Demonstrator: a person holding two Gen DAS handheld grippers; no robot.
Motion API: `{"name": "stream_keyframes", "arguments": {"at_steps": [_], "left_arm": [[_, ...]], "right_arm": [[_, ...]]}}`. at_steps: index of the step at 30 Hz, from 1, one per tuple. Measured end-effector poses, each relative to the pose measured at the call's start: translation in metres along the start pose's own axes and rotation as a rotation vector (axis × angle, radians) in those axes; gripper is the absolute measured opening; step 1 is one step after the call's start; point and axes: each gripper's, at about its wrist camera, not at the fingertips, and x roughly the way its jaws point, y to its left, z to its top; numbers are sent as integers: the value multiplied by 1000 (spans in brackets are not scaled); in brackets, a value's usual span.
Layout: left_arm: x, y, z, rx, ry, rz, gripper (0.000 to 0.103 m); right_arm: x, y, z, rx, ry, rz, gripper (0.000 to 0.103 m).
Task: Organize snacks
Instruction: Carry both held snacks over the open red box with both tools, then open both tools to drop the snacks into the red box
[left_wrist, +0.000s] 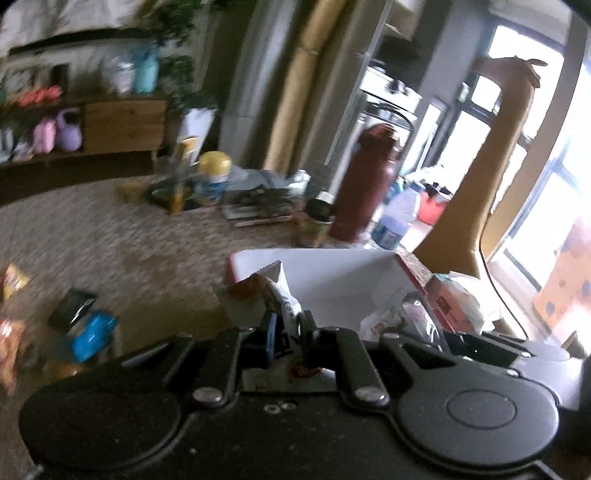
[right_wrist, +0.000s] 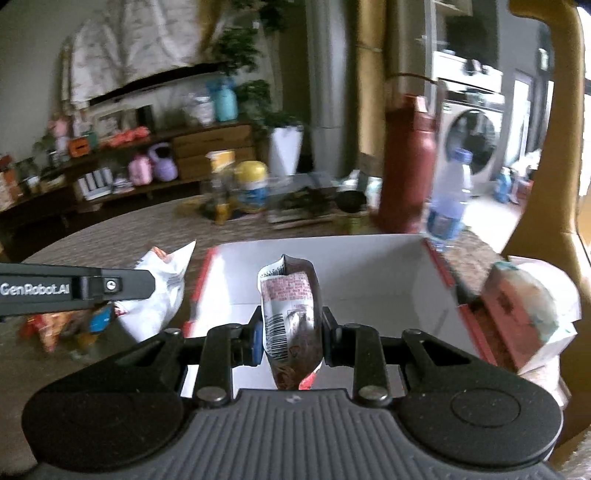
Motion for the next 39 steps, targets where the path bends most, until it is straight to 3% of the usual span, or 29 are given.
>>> {"name": "stream_keyframes", "arguments": {"at_steps": [12,13,26,37,39], "left_arm": [[91,-39,8,54,97,-30,6],[98,-42,7,60,103,-26,0],[138,-63,-11,86,217,-58,0],[135,-58,-21,71,249,-46,17],[131,-56,-22,69,247,-44,18]], "right_arm": [[66,-73,1,84,84,-101,28],[73,-76,0,89,95,-106,28],[116,-92,-20,97,210,-138,29],[110,-88,-30,56,228,-138,31],[103,-87,-27,51,208,-132,40]]}}
